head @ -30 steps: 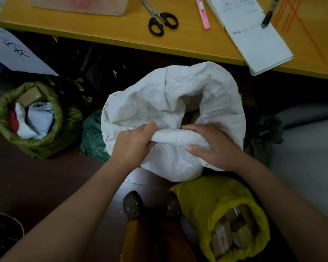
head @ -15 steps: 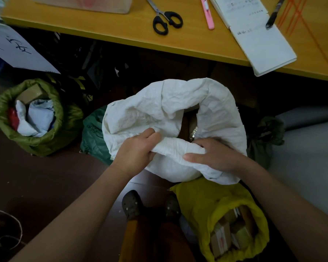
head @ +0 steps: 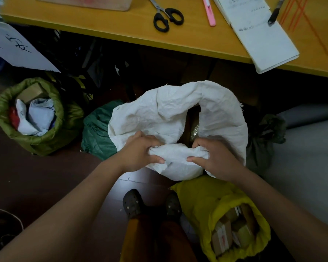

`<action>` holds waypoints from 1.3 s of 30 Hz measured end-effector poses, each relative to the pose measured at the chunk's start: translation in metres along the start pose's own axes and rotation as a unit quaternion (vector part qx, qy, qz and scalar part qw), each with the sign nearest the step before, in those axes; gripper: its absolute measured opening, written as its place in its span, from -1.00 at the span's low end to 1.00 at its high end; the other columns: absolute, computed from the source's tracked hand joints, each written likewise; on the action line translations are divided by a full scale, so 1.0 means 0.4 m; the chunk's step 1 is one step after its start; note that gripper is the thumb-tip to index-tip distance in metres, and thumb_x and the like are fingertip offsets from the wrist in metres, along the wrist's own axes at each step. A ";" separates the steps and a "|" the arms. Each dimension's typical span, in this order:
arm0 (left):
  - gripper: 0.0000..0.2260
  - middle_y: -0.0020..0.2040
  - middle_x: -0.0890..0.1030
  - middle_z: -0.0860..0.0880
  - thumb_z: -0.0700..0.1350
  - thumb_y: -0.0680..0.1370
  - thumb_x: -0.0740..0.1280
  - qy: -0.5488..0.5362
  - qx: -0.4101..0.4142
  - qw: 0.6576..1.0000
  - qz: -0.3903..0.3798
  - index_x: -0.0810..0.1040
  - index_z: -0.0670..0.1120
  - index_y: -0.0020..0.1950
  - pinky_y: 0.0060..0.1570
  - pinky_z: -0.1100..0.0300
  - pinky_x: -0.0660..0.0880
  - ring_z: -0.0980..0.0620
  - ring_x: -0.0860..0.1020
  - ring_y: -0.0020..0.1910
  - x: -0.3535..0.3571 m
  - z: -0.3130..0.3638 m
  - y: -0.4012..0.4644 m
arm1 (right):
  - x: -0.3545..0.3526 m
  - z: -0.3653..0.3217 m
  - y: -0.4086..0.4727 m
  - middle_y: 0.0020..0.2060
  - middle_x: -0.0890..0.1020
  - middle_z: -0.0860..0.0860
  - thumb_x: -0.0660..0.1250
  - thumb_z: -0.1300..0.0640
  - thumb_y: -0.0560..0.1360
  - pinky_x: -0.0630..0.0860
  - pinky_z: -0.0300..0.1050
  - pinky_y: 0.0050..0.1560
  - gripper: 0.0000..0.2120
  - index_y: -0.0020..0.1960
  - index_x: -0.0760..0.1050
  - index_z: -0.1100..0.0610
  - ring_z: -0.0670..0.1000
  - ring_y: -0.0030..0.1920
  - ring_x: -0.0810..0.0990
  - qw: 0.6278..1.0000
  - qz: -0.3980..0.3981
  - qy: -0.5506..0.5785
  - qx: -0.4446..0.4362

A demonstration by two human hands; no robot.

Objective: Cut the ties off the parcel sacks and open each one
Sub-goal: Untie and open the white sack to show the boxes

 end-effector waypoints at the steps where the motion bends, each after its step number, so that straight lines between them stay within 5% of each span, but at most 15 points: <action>1: -0.66 0.01 0.57 0.15 0.08 0.38 0.50 -0.029 -0.009 0.999 0.013 0.63 0.02 0.11 0.17 0.14 0.26 0.05 0.30 0.05 -0.002 -0.003 0.001 | -0.005 0.001 0.001 -0.41 0.46 -0.19 0.53 0.10 0.39 0.29 -0.45 -0.27 -0.77 -0.22 0.46 0.06 -0.22 -0.27 0.46 1.000 0.013 0.000 -0.002; 3: -0.76 -0.11 0.54 0.06 0.00 0.39 0.51 -0.092 -0.023 0.995 0.023 0.62 -0.11 -0.06 0.08 0.20 0.34 0.09 0.36 0.02 -0.005 0.000 0.000 | -0.011 0.004 0.003 -0.42 0.43 -0.16 0.52 0.14 0.41 0.29 -0.41 -0.29 -0.74 -0.25 0.43 0.09 -0.19 -0.31 0.43 0.999 0.037 0.020 -0.005; 6: -0.81 -0.27 0.46 0.03 -0.13 0.44 0.48 -0.205 -0.035 0.978 -0.018 0.50 -0.16 -0.22 -0.28 0.37 0.37 0.22 0.43 -0.30 0.010 0.020 -0.007 | -0.007 -0.001 0.007 -0.42 0.37 -0.09 0.47 0.21 0.46 0.27 -0.36 -0.29 -0.71 -0.28 0.36 0.19 -0.14 -0.34 0.35 0.998 0.054 0.027 -0.031; 10: -0.81 -0.33 0.50 0.10 0.01 0.47 0.45 -0.289 -0.101 0.947 -0.098 0.55 -0.10 -0.13 -0.42 0.38 0.35 0.23 0.44 -0.42 0.038 0.028 -0.025 | -0.016 -0.021 0.010 -0.40 0.32 -0.03 0.39 0.16 0.49 0.22 -0.18 -0.30 -0.67 -0.31 0.29 0.17 -0.04 -0.35 0.29 0.987 0.086 -0.078 -0.112; 14: -0.71 -0.36 0.47 0.06 0.18 0.49 0.34 -0.269 -0.123 0.947 -0.127 0.67 0.00 -0.03 -0.40 0.33 0.31 0.17 0.40 -0.41 0.041 0.029 -0.029 | -0.017 -0.028 -0.005 -0.35 0.38 -0.01 0.37 0.07 0.50 0.39 -0.02 -0.31 -0.72 -0.28 0.34 0.13 0.03 -0.29 0.38 0.955 0.112 -0.211 -0.177; 16: -0.79 -0.41 0.54 0.02 0.02 0.50 0.40 -0.287 -0.121 0.943 -0.115 0.69 -0.11 -0.04 -0.46 0.32 0.34 0.17 0.41 -0.47 0.036 0.032 -0.025 | -0.014 -0.011 -0.002 -0.31 0.40 -0.04 0.35 -0.05 0.49 0.43 -0.04 -0.28 -0.70 -0.25 0.36 0.12 -0.02 -0.26 0.38 0.962 0.093 -0.206 -0.154; 19: -0.93 -0.19 0.68 -0.12 -0.15 0.44 0.49 -0.265 -0.124 0.956 -0.036 0.68 -0.12 -0.11 -0.22 0.19 0.51 0.07 0.58 -0.27 -0.001 0.014 -0.015 | -0.028 0.013 0.010 -0.22 0.44 -0.19 0.49 -0.17 0.31 0.36 -0.36 -0.20 -0.66 -0.16 0.42 -0.01 -0.14 -0.24 0.40 0.994 0.059 -0.059 -0.067; 23: -0.85 -0.21 0.61 0.05 -0.28 0.38 0.51 -0.201 -0.084 0.974 0.066 0.63 -0.05 -0.22 -0.26 0.47 0.42 0.30 0.51 -0.30 -0.047 0.025 -0.009 | -0.003 0.051 0.021 0.04 0.48 -0.47 0.27 -0.42 0.28 0.37 -0.43 -0.10 -0.50 0.22 0.33 -0.45 -0.26 -0.10 0.51 0.995 -0.038 0.061 0.069; 25: -0.82 -0.26 0.56 0.04 -0.38 0.36 0.47 -0.217 -0.056 0.970 0.092 0.63 -0.11 -0.27 -0.32 0.48 0.38 0.29 0.49 -0.35 -0.053 0.044 -0.009 | 0.034 0.063 0.018 0.00 0.45 -0.51 0.28 -0.45 0.31 0.30 -0.50 -0.11 -0.40 0.33 0.32 -0.40 -0.42 -0.08 0.45 0.989 -0.117 0.010 0.092; 26: -0.83 -0.28 0.53 0.05 -0.42 0.35 0.45 -0.226 -0.042 0.967 0.106 0.64 -0.16 -0.28 -0.33 0.47 0.37 0.29 0.48 -0.36 -0.055 0.051 -0.008 | 0.051 0.070 0.015 -0.02 0.49 -0.45 0.34 -0.41 0.33 0.29 -0.54 -0.15 -0.42 0.31 0.40 -0.29 -0.43 -0.10 0.44 0.984 -0.146 -0.014 0.102; 29: -0.83 -0.31 0.50 0.07 -0.46 0.34 0.43 -0.239 -0.024 0.960 0.144 0.64 -0.21 -0.29 -0.33 0.45 0.37 0.25 0.47 -0.36 -0.055 0.049 -0.004 | 0.050 0.069 0.021 -0.29 0.60 -0.04 0.45 -0.21 0.38 0.33 -0.42 -0.27 -0.63 -0.15 0.53 0.10 -0.19 -0.33 0.45 0.989 -0.104 -0.056 0.092; 34: -0.82 -0.40 0.54 0.18 -0.50 0.35 0.42 -0.283 -0.036 0.947 0.149 0.65 -0.24 -0.26 -0.36 0.48 0.37 0.30 0.49 -0.36 -0.042 0.030 -0.001 | 0.037 0.019 0.011 -0.46 0.33 -0.08 0.44 0.02 0.46 0.27 -0.29 -0.36 -0.63 -0.27 0.26 0.10 -0.14 -0.39 0.35 0.997 -0.045 -0.066 0.011; 39: -0.77 0.12 0.48 -0.02 -0.03 0.43 0.48 -0.004 0.109 0.983 0.148 0.64 -0.11 0.02 0.11 0.27 0.41 0.09 0.43 0.15 -0.093 0.126 -0.019 | 0.027 0.035 -0.008 -0.40 0.34 -0.04 0.44 0.19 0.46 0.19 -0.23 -0.36 -0.67 -0.28 0.28 0.15 -0.13 -0.35 0.29 0.999 -0.032 -0.028 -0.003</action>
Point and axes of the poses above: each hand's wrist, its own y-axis towards the middle knuckle, its own x-axis out of the palm, z = x × y, the point moved 9 cm from there along y, towards the middle knuckle
